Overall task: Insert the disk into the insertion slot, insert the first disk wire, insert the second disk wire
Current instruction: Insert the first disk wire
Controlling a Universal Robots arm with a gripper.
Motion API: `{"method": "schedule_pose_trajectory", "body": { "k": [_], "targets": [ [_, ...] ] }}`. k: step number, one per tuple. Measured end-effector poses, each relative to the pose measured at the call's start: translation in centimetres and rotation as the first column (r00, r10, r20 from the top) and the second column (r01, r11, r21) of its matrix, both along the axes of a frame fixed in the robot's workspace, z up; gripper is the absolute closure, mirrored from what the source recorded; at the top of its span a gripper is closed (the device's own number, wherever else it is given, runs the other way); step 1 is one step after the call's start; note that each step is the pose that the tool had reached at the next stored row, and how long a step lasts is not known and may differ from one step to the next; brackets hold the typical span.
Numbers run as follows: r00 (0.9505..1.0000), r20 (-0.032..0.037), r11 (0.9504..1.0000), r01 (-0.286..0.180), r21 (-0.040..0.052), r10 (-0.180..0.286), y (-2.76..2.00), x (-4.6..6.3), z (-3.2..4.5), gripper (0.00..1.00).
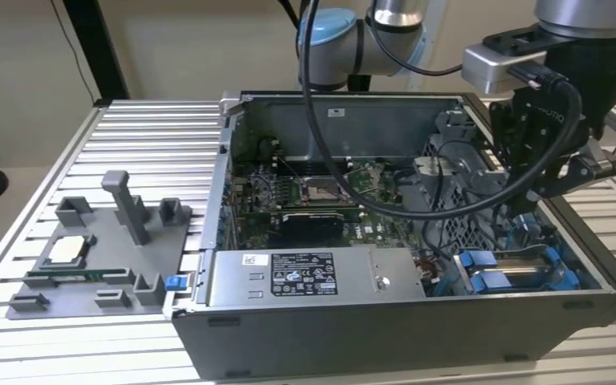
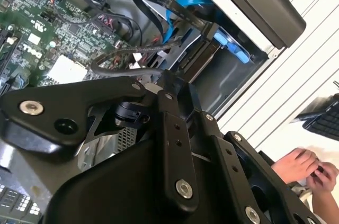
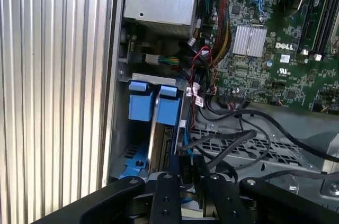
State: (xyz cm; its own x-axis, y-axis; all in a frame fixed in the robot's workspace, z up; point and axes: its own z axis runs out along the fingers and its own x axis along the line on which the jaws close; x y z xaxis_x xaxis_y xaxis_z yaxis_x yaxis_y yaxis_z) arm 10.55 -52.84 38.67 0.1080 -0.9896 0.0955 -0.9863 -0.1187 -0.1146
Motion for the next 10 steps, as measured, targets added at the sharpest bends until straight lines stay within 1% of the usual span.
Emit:
{"method": "schedule_pose_trajectory", "body": {
  "k": [8,9,10],
  "targets": [
    [1.0,0.0046,1.0,0.0,-0.0001,0.0,0.07,-0.08,0.0,0.0],
    [1.0,0.0046,1.0,0.0,0.0,0.0,0.09,-0.08,0.0,1.0],
    [1.0,0.0047,1.0,0.0,-0.0001,0.0,0.1,-0.08,0.0,1.0]
  ]
}}
